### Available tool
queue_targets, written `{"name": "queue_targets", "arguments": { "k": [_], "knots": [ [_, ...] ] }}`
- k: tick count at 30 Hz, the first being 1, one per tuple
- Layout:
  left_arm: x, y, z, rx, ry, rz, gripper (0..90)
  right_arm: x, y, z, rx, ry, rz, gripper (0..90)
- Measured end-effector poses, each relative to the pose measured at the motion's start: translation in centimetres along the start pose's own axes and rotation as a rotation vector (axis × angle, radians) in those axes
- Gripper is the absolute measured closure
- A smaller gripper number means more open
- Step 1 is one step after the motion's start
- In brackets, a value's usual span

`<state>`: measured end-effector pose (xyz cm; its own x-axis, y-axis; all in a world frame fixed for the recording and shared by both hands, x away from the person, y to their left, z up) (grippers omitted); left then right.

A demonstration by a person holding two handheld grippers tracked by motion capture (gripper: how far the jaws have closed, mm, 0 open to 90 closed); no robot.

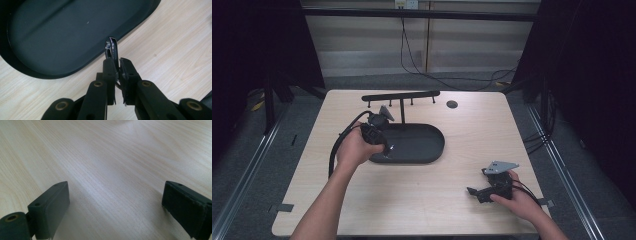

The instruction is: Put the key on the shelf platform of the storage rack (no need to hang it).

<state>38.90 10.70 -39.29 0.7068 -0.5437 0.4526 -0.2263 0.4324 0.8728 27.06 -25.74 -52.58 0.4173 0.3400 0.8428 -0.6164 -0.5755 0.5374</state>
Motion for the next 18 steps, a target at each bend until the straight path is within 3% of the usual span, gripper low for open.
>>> {"name": "queue_targets", "arguments": {
  "k": [18],
  "knots": [
    [0.96,-0.79,-0.46,0.018,0.030,0.021,83.6,0.00,0.00,-0.01,0.000,-0.001,0.000,7.1]
  ]
}}
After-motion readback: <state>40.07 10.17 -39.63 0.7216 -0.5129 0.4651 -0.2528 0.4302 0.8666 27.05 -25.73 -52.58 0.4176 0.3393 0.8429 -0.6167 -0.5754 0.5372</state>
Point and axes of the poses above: each handheld gripper's, and its own axes: y roughly backward along the jaws, x roughly out of its top, z roughly to its right, the point moved 2 cm from there along -y, roughly forward along the jaws, and after that the axes turned 12 degrees about z, right-handed, at the moved point
